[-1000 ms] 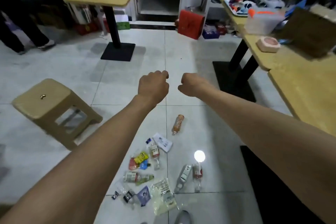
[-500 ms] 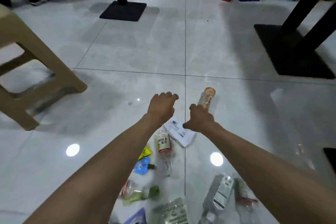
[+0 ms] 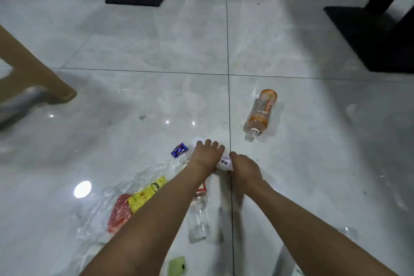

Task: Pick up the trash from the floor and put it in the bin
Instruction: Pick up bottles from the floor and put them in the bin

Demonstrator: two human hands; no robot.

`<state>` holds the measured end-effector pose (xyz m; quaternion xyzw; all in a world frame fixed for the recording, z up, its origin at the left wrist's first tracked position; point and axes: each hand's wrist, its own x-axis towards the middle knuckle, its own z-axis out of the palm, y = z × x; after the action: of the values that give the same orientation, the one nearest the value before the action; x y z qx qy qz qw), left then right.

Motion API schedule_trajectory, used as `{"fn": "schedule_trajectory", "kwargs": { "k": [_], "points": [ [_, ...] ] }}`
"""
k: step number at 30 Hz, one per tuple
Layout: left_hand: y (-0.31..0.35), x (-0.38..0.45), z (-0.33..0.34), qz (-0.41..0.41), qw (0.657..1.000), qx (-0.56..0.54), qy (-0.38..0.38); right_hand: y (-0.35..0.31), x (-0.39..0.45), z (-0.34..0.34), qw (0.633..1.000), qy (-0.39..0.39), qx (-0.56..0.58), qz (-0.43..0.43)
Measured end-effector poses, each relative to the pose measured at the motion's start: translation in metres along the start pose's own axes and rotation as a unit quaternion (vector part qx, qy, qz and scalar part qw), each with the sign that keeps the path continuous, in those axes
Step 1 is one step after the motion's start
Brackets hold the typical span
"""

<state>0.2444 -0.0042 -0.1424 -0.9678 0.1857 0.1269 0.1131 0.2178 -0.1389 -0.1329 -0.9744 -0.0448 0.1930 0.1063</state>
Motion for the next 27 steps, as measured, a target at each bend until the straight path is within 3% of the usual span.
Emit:
{"fn": "schedule_trajectory", "kwargs": {
  "k": [4, 8, 12, 14, 19, 27],
  "points": [
    [-0.014, -0.001, -0.019, -0.007, 0.999, 0.022, 0.043, 0.002, 0.006, -0.024, 0.999, 0.033, -0.030, -0.032],
    [-0.038, -0.007, -0.063, -0.007, 0.993, 0.048, 0.108, -0.005, -0.002, -0.073, 0.987, 0.123, -0.066, -0.074],
    [-0.053, -0.043, -0.139, -0.025, 0.995, 0.012, 0.096, -0.019, -0.035, -0.148, 0.985, 0.128, -0.079, -0.086],
    [-0.062, -0.063, -0.182, -0.045, 0.989, 0.011, 0.138, -0.032, -0.059, -0.196, 0.984, 0.120, -0.090, -0.094],
    [-0.098, -0.136, -0.329, -0.045, 0.989, 0.001, 0.142, -0.085, -0.136, -0.337, 0.983, 0.113, -0.109, -0.097],
    [-0.186, -0.263, -0.659, -0.050, 0.988, 0.003, 0.149, -0.200, -0.281, -0.638, 0.970, 0.180, -0.085, -0.140]
  ]
}}
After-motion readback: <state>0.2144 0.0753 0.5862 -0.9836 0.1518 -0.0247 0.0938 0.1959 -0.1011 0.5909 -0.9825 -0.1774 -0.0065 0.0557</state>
